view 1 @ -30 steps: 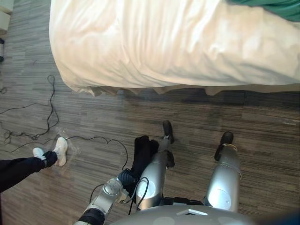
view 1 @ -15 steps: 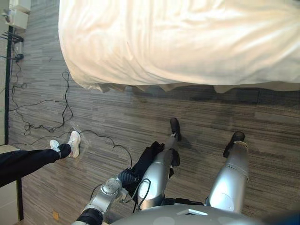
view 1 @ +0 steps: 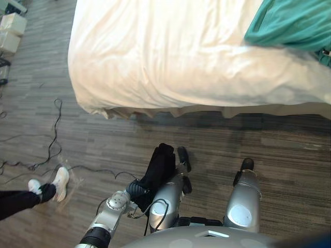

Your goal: Tidy the bed and pick cloth on bed and put in laundry

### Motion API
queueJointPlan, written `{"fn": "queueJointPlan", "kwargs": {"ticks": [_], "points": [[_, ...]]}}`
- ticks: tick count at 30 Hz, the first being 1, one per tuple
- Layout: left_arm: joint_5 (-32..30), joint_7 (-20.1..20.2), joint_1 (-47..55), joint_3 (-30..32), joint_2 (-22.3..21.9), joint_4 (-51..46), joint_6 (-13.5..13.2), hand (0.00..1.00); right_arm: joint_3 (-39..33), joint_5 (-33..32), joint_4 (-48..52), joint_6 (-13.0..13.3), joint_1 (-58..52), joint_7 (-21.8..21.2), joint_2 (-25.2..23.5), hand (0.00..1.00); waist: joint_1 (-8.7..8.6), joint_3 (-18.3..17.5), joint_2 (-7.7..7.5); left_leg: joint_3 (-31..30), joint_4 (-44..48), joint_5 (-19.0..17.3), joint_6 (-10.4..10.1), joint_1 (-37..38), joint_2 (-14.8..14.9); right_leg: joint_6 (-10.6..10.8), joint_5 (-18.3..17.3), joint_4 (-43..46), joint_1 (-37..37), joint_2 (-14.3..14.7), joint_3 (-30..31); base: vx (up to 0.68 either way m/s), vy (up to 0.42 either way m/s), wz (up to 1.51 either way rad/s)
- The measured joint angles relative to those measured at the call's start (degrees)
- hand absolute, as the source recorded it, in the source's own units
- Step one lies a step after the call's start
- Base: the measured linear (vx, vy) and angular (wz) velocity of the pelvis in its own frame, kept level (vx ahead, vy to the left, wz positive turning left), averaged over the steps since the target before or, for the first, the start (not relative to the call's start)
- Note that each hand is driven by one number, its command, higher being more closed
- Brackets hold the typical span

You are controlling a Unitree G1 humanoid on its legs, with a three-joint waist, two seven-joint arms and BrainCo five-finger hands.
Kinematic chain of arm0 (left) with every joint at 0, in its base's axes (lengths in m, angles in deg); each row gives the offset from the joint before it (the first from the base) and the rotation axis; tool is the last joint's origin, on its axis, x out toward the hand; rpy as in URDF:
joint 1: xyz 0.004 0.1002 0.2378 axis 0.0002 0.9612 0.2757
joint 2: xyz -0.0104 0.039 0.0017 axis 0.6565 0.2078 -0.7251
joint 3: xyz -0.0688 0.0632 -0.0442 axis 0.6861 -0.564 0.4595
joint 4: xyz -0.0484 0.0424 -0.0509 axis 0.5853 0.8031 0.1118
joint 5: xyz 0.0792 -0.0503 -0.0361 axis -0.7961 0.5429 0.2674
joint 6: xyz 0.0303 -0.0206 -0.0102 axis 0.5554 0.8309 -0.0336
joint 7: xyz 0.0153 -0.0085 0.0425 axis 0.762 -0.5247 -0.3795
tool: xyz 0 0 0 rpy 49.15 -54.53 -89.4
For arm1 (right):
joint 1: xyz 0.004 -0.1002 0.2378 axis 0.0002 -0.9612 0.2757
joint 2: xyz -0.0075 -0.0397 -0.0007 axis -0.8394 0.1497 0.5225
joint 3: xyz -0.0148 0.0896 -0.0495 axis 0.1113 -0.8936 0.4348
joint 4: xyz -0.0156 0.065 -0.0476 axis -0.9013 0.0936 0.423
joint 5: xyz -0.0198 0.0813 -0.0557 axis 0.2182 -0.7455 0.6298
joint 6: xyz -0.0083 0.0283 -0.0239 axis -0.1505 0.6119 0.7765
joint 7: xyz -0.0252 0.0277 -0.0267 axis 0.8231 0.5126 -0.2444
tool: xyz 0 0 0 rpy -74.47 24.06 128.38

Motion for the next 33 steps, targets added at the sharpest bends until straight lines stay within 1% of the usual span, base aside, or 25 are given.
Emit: {"fn": "queueJointPlan", "kwargs": {"ticks": [1, 2, 3, 4, 6, 7, 9, 10, 11, 12, 14, 15, 17, 19, 21, 23, 25, 26, 29, 32, 33], "points": [[-0.1, 0.0, 0.0, 0.2, 0.3, 0.9, -0.2, 1.00, -1.5, -0.6, 0.5, -0.1, -1.3, 0.0, -1.1, 1.00, -0.09, -0.3, -0.55, 0.4, 0.0, -0.2, 0.0, 0.6, 0.2, 0.0, 0.2, -0.6, 0.5, 0.3, 0.3, 0.08, -0.067, -0.31], [-1.3, -0.1, 0.0, 1.3, 0.3, 3.9, -1.4, 1.00, -3.8, -2.7, 2.4, -0.2, -4.5, 0.2, -3.4, 1.00, -0.19, -1.4, -1.73, 0.7, 0.1, -0.5, -0.4, 1.5, 0.5, -0.1, 0.4, -1.7, 1.2, 0.9, 0.8, 0.10, -0.071, -0.27], [-2.2, -0.5, 0.0, 2.4, 0.2, 7.4, -3.0, 1.00, -5.9, -5.1, 4.7, -0.2, -8.3, 0.2, -5.7, 1.00, -0.79, -2.9, -2.74, 0.8, 0.1, -0.8, -0.8, 2.0, 0.9, -0.1, 0.5, -2.7, 2.1, 1.4, 0.8, 0.10, -0.068, -0.21], [-2.2, -0.7, 0.1, 3.0, 0.2, 9.2, -3.5, 1.00, -7.3, -6.4, 5.9, -0.2, -10.5, 0.3, -7.1, 1.00, -0.95, -3.8, -3.27, 0.8, 0.1, -0.9, -0.9, 2.1, 1.1, -0.2, 0.6, -3.1, 2.4, 1.6, 0.9, 0.13, -0.070, -0.15], [-2.3, -3.9, 0.6, 5.7, -1.5, 14.4, -6.2, 1.00, -13.0, -11.4, 10.9, -0.2, -19.6, 0.8, -13.7, 1.00, -1.09, -7.0, -5.20, 1.4, 0.1, -1.8, -1.5, 3.5, 2.0, -0.4, 1.0, -5.4, 4.3, 2.8, 1.1, 0.12, -0.056, -0.19], [-2.2, -4.7, 1.0, 6.4, -2.2, 14.7, -6.5, 1.00, -13.8, -12.6, 12.2, -0.1, -21.9, 1.2, -15.5, 1.00, -1.15, -7.9, -5.61, 1.6, 0.1, -2.0, -1.5, 3.8, 2.2, -0.4, 1.1, -5.9, 4.7, 3.1, 1.2, 0.11, -0.038, -0.16], [-1.8, -7.0, 1.8, 7.2, -4.8, 15.2, -7.9, 1.00, -15.1, -15.6, 15.0, 0.1, -30.1, 1.8, -22.5, 1.00, -1.90, -10.6, -6.90, 2.3, 0.1, -2.6, -1.7, 5.3, 2.6, -0.4, 1.4, -7.8, 6.8, 3.7, 1.3, 0.13, -0.023, -0.13], [-1.5, -7.2, 1.8, 7.5, -5.5, 15.4, -8.0, 1.00, -15.1, -15.6, 15.2, 0.3, -32.0, 1.8, -24.2, 1.00, -2.23, -11.4, -7.05, 2.3, 0.0, -2.9, -1.7, 5.5, 2.7, -0.4, 1.4, -8.2, 7.1, 3.8, 1.3, 0.09, -0.007, -0.12], [-1.5, -8.0, 1.7, 7.6, -6.4, 15.6, -8.1, 1.00, -15.1, -15.7, 15.2, 0.3, -34.4, 1.8, -27.0, 1.00, -2.45, -12.4, -7.20, 2.4, 0.0, -3.3, -1.8, 6.0, 2.9, -0.4, 1.5, -8.8, 7.7, 4.1, 1.5, 0.07, 0.002, -0.23], [-0.2, -9.0, 1.7, 7.6, -7.3, 16.3, -8.4, 1.00, -15.0, -16.6, 15.1, 0.3, -38.3, 1.8, -31.7, 1.00, -2.53, -13.8, -7.44, 3.4, 0.0, -3.7, -2.0, 7.1, 3.2, -0.5, 1.6, -9.6, 8.3, 4.7, 2.3, 0.07, 0.004, -0.31], [1.3, -9.6, 1.6, 8.6, -8.4, 16.4, -8.4, 1.00, -14.8, -16.7, 14.0, 0.7, -41.8, 2.0, -35.8, 1.00, -2.60, -14.7, -7.48, 4.1, -0.1, -4.1, -2.2, 8.0, 3.5, -0.6, 1.6, -10.1, 8.9, 5.1, 2.8, 0.05, 0.000, -0.29], [3.1, -10.8, 1.5, 8.8, -9.2, 16.4, -8.4, 1.00, -14.2, -16.6, 11.3, 1.3, -44.6, 2.4, -39.2, 1.00, -3.25, -15.2, -7.48, 4.5, -0.2, -4.4, -2.3, 9.1, 3.6, -0.6, 1.6, -10.6, 9.9, 5.2, 2.9, 0.03, 0.003, -0.18], [4.5, -11.5, 1.6, 8.8, -9.7, 16.8, -8.4, 1.00, -12.9, -16.6, 7.6, 1.8, -46.5, 2.9, -41.6, 1.00, -3.77, -16.3, -7.56, 5.3, -0.2, -4.7, -2.4, 9.5, 3.8, -0.7, 1.6, -10.8, 10.0, 5.5, 3.5, 0.03, 0.013, -0.20], [7.0, -12.7, 1.1, 9.5, -10.6, 18.9, -8.4, 1.00, -12.0, -16.8, -0.6, 3.2, -48.2, 3.1, -44.9, 1.00, -3.87, -17.2, -7.77, 6.6, -0.3, -5.3, -2.6, 10.9, 4.2, -0.9, 1.9, -11.6, 10.7, 6.1, 4.9, 0.03, 0.011, -0.33], [8.5, -13.1, 1.0, 9.8, -10.9, 20.2, -8.4, 1.00, -12.1, -16.8, -5.6, 4.0, -49.5, 3.0, -46.9, 1.00, -3.86, -17.7, -7.98, 7.1, -0.3, -5.6, -2.8, 11.9, 4.3, -0.9, 1.9, -11.8, 11.3, 6.4, 5.6, 0.03, 0.006, -0.20], [10.4, -13.1, 0.8, 9.8, -11.1, 21.5, -8.4, 1.00, -12.3, -17.6, -9.7, 4.5, -50.6, 2.3, -47.8, 1.00, -3.97, -18.3, -8.11, 7.5, -0.3, -5.9, -2.9, 12.5, 4.3, -0.9, 2.0, -12.3, 11.9, 6.4, 5.9, 0.03, 0.009, -0.14], [13.2, -13.3, 0.6, 10.2, -11.1, 23.3, -8.6, 1.00, -12.5, -17.6, -12.8, 5.2, -52.0, 0.5, -48.1, 1.00, -3.87, -19.2, -8.35, 8.2, -0.3, -6.2, -3.0, 12.9, 4.3, -1.1, 2.1, -12.5, 12.0, 6.5, 6.3, 0.03, 0.012, -0.14], [14.4, -13.5, 0.6, 10.4, -11.1, 23.7, -8.6, 1.00, -12.6, -17.7, -13.3, 5.6, -52.3, -0.1, -48.3, 1.00, -3.98, -19.4, -8.50, 8.2, -0.3, -6.2, -3.0, 13.0, 4.3, -1.1, 2.1, -12.6, 12.0, 6.5, 6.4, 0.04, 0.004, -0.04], [19.6, -14.7, 0.6, 10.9, -11.8, 23.8, -9.1, 1.00, -12.3, -17.7, -14.6, 8.0, -53.3, -3.2, -49.0, 1.00, -3.88, -19.6, -8.86, 8.0, -0.3, -6.4, -3.1, 14.0, 4.3, -1.2, 2.2, -13.3, 13.6, 6.6, 6.0, 0.03, 0.000, 0.03], [23.7, -15.6, 0.5, 11.0, -12.6, 23.6, -10.1, 1.00, -9.7, -17.6, -14.0, 10.6, -53.5, -4.9, -49.4, 1.00, -3.76, -19.7, -9.18, 6.7, -0.3, -6.5, -3.1, 14.2, 4.3, -1.2, 2.1, -13.5, 14.7, 6.3, 4.6, 0.01, -0.002, 0.20], [24.9, -15.6, 0.6, 11.0, -13.0, 23.0, -10.3, 1.00, -8.0, -17.6, -13.0, 11.0, -53.6, -5.2, -49.4, 1.00, -3.69, -19.8, -9.33, 5.7, -0.3, -6.6, -3.0, 13.8, 4.2, -1.1, 1.8, -13.4, 14.8, 6.0, 3.1, -0.02, -0.008, 0.41]]}}
